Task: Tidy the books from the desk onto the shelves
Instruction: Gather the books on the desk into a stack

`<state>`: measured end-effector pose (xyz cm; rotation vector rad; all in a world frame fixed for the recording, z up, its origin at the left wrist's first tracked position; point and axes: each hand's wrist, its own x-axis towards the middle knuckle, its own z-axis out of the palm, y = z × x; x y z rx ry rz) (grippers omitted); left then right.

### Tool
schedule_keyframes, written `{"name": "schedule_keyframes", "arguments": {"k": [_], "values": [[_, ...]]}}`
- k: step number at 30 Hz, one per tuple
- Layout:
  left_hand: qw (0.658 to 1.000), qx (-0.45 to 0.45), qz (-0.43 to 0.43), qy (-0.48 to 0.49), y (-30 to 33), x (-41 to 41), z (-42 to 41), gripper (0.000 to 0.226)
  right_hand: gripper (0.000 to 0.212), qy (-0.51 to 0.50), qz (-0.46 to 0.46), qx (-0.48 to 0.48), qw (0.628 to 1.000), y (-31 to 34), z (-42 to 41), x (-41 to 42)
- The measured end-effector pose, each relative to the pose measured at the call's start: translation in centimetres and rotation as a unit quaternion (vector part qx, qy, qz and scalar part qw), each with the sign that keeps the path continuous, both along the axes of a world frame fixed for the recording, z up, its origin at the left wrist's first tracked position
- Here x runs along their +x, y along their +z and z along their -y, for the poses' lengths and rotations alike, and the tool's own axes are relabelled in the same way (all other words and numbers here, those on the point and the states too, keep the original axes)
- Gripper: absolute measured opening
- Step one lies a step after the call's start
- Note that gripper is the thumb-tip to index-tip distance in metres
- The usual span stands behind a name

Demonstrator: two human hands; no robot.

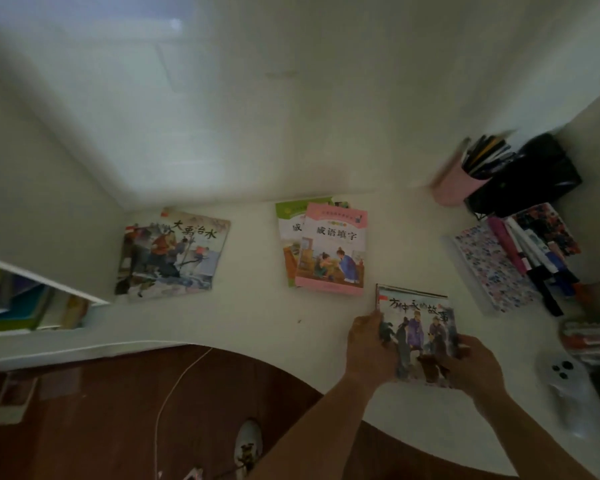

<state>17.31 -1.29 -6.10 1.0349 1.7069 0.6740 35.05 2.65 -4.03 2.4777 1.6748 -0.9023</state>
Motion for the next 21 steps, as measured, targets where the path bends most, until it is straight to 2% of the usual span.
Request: {"name": "schedule_keyframes", "arguments": {"k": [2,3,5,7,9,11,13,15,18,21], "values": [[1.0,0.011,0.013,-0.01,0.9,-2.2,0.9,0.053,0.061,0.018,0.096,0.067,0.993,0.8,0.0,-2.4],[1.0,0.016,0.001,0.016,1.3,-4.2,1.5,0.051,0.057,0.034,0.099,0.121,0.987,1.4,0.1,-4.8],[0.99,0.065,-0.071,0.104,1.8,-9.5,2.8,0.04,0.06,0.104,0.02,0.138,0.985,3.2,1.0,-11.6],[0.966,0.089,-0.162,0.183,2.0,-16.3,4.0,0.036,0.068,0.205,-0.08,0.141,0.965,3.2,2.0,-18.7],[0.942,0.064,-0.243,0.222,2.5,-23.4,4.8,0.04,0.068,0.307,-0.133,0.119,0.935,2.4,3.0,-25.7],[0.924,0.002,-0.31,0.222,2.2,-29.8,5.5,0.046,0.064,0.366,-0.177,0.084,0.91,1.2,3.8,-31.7],[0.909,-0.063,-0.343,0.227,1.8,-34.7,6.1,0.052,0.064,0.342,-0.213,0.03,0.915,0.1,3.8,-36.2],[0.906,-0.115,-0.322,0.251,1.0,-37.6,6.1,0.056,0.063,0.265,-0.233,0.001,0.936,-0.6,3.0,-39.7],[0.912,-0.121,-0.254,0.299,-0.6,-38.2,5.1,0.06,0.057,0.166,-0.254,0.002,0.953,-1.2,1.9,-43.3],[0.899,-0.112,-0.249,0.344,-1.1,-37.4,4.5,0.053,0.059,0.096,-0.266,-0.016,0.959,-2.1,1.1,-45.2]]}}
